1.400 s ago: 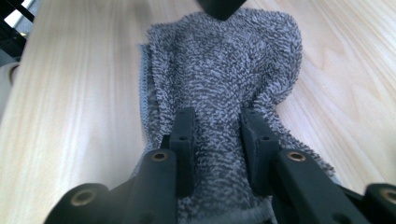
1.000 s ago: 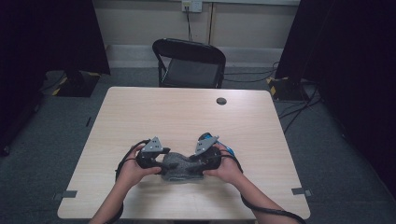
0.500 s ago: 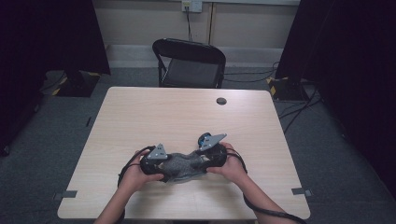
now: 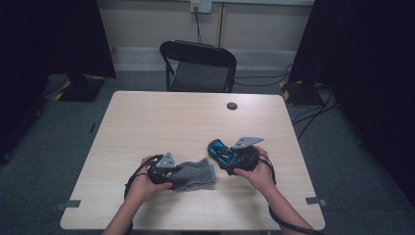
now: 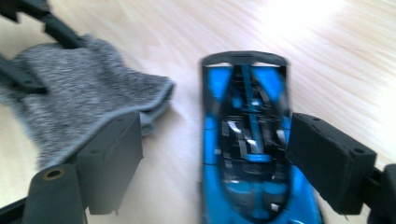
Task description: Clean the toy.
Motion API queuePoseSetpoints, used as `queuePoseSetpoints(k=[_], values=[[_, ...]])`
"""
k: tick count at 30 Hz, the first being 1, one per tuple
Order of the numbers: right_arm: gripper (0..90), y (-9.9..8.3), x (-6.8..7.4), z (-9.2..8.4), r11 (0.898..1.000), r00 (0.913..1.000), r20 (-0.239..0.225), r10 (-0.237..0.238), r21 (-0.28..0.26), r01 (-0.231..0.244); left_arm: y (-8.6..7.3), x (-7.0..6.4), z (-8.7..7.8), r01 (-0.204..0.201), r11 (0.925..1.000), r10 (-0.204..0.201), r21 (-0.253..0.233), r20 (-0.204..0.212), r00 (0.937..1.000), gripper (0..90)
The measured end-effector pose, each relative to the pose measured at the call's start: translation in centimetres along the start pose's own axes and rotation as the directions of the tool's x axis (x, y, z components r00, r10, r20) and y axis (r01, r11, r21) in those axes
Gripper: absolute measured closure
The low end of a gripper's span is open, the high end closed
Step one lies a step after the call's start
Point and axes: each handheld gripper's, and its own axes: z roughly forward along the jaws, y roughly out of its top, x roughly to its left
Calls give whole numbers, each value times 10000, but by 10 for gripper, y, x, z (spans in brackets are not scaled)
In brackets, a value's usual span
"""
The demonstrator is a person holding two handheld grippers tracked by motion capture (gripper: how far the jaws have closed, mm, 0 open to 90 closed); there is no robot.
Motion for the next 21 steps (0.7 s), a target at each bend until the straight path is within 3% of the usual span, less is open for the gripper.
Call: queuePoseSetpoints(k=[3,6,10,14,17,18,21], values=[[172,-1,-5,0,9999,9998,141,140,50,-140,2,0,-3,-15,9999,15,-118,-33,10000,425],[171,1,-12,2,9997,9992,324,238,-61,-236,7,2,-8,-152,9985,148,-529,-89,9999,407],[162,7,-18,18,9996,9994,272,224,180,-229,12,3,-6,-140,9963,152,-853,132,9998,380],[158,17,-20,33,9993,9998,164,-92,362,86,7,3,4,-506,9977,518,-454,250,9983,353],[152,22,-19,42,9979,9999,-19,-159,631,160,4,3,7,-443,9984,453,-339,293,9985,346],[149,26,-15,48,9959,9986,156,-510,762,497,3,4,8,-363,9988,374,-337,314,9988,347],[144,27,-12,56,9933,9981,324,-532,1044,495,3,4,8,-297,9990,308,-345,324,9990,347]])
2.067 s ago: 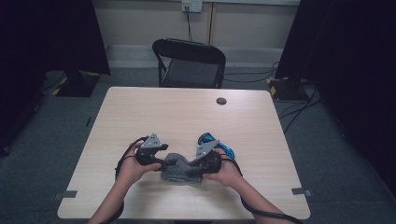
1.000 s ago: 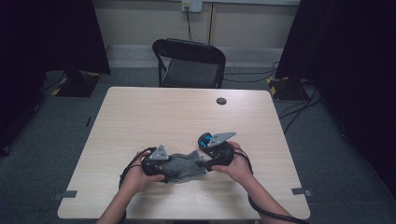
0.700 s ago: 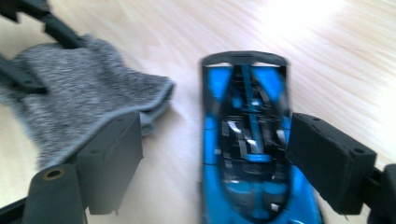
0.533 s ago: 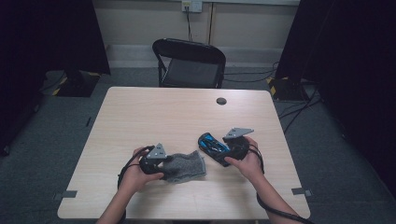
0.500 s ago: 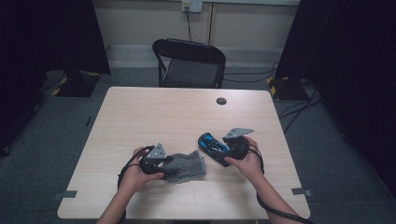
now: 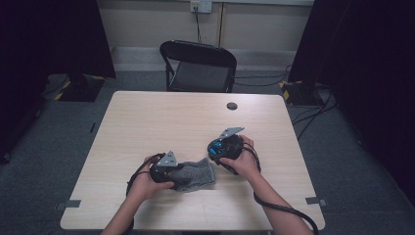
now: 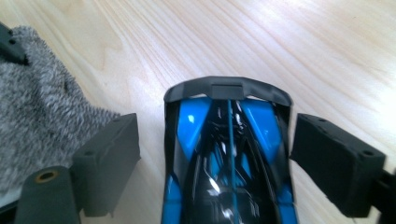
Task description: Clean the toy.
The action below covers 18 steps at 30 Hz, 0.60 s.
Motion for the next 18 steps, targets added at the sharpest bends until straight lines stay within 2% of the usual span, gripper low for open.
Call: queuePoseSetpoints(k=[1,8,13,18], values=[[149,0,0,2,9995,9998,59,-212,226,210,-1,1,0,109,9999,-109,-55,3,9999,347],[157,-5,-7,11,9987,9991,-107,399,333,-395,-2,1,1,142,9999,-142,-63,25,9999,348],[158,-7,-3,19,9989,9998,7,198,433,-198,-2,2,2,203,9997,-203,-101,75,9998,348],[164,-6,-4,21,9982,9991,45,431,419,-432,-3,3,2,203,9997,-201,-113,96,9998,348]])
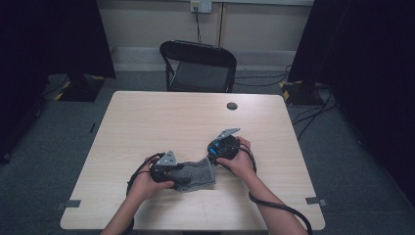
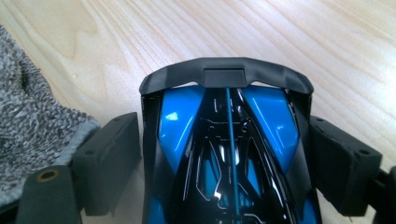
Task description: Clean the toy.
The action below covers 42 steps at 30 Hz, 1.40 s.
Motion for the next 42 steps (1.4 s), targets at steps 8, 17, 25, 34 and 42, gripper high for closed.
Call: queuePoseSetpoints(k=[8,17,25,34,42], values=[[252,-2,-2,-2,9997,9999,46,141,-192,-140,2,-1,0,-117,9999,118,109,-71,9999,337],[255,-1,-2,-3,9998,9998,70,177,-16,-177,10,-1,-8,-275,9995,277,-158,107,9996,269],[255,-4,-3,-7,9999,9999,-7,131,74,-131,2,-4,4,-525,9980,516,339,249,9984,246],[255,-8,-2,-9,9999,9999,26,137,-36,-136,3,-5,-1,481,9980,-485,416,82,9988,670],[256,-11,-4,-13,9996,9996,-35,265,-105,-265,10,-2,-10,1435,9893,-1424,244,-440,9888,703]])
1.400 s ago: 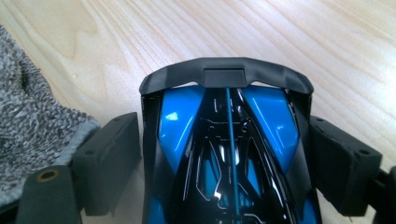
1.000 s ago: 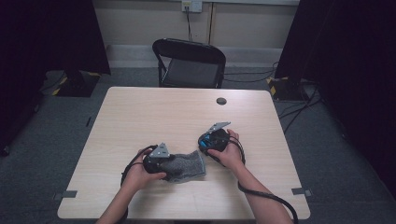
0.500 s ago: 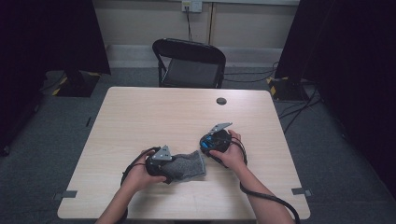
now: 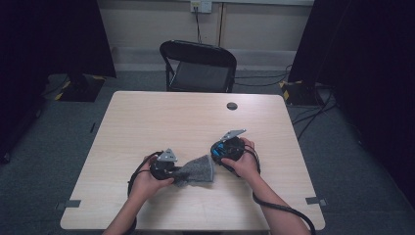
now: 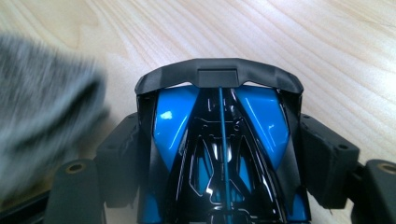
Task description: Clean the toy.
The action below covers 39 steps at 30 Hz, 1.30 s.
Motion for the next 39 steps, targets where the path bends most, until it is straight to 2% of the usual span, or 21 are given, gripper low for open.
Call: queuePoseSetpoints(k=[2,6,7,9,16,18,19,20,21,23,24,26,27,28,30,31,34,36,37,38,39], values=[[256,0,0,-5,9998,10000,-51,-30,-202,29,2,4,-8,300,9982,-306,-514,-110,9995,703],[256,2,-2,-12,9993,10000,-80,17,-383,-20,5,8,-18,529,9945,-573,-908,-463,9973,703],[256,1,-3,-14,9991,10000,-76,41,-416,-44,6,9,-23,849,9902,-906,-1113,-473,9948,703],[256,0,-3,-19,9980,9997,-169,154,-611,-164,7,12,-29,1110,9845,-1193,-1357,-547,9913,703],[257,6,-1,-35,9936,9991,-369,189,-1108,-229,10,16,-34,1244,9797,-1393,-1571,-876,9864,702],[257,10,1,-41,9931,9992,-407,-5,-1173,-43,13,18,-37,1243,9781,-1429,-1671,-1041,9843,702],[257,12,2,-42,9930,9991,-404,-100,-1182,51,18,21,-38,1395,9716,-1640,-1913,-1187,9793,703],[257,14,4,-44,9923,9989,-448,-142,-1239,86,18,21,-38,1395,9716,-1640,-1913,-1187,9793,703],[257,15,5,-46,9911,9986,-527,-99,-1330,28,27,23,-37,1422,9689,-1700,-2024,-1271,9772,703],[257,19,7,-49,9892,9978,-635,-194,-1462,100,39,24,-36,1273,9731,-1567,-1920,-1465,9767,702],[257,19,7,-49,9892,9978,-635,-194,-1462,100,39,24,-36,1273,9731,-1567,-1920,-1465,9767,703],[257,22,11,-53,9876,9969,-713,-322,-1559,207,55,25,-34,1136,9753,-1456,-1896,-1645,9756,703],[257,24,15,-54,9869,9959,-808,-411,-1591,278,67,25,-32,1024,9782,-1368,-1809,-1889,9724,703],[257,24,15,-54,9869,9959,-808,-411,-1591,278,67,25,-32,1024,9782,-1368,-1809,-1889,9724,703],[257,25,19,-56,9860,9946,-897,-526,-1625,375,80,26,-27,1106,9777,-1485,-1787,-2148,9653,702],[257,26,23,-56,9852,9934,-993,-581,-1663,410,87,26,-21,1136,9793,-1523,-1678,-2398,9588,703],[257,28,26,-57,9840,9925,-1027,-660,-1718,477,94,23,-12,1121,9834,-1447,-1427,-2446,9588,703],[257,29,28,-58,9838,9923,-1040,-672,-1724,485,97,22,-5,1358,9804,-1687,-1427,-2519,9529,703],[257,29,28,-58,9839,9937,-941,-614,-1729,445,99,19,0,1318,9819,-1596,-1360,-2197,9624,704],[257,29,28,-58,9839,9937,-941,-614,-1729,445,99,19,0,1318,9819,-1596,-1360,-2197,9624,704],[256,29,26,-59,9830,9944,-944,-482,-1811,305,100,14,6,1125,9864,-1339,-1200,-1887,9729,704]])
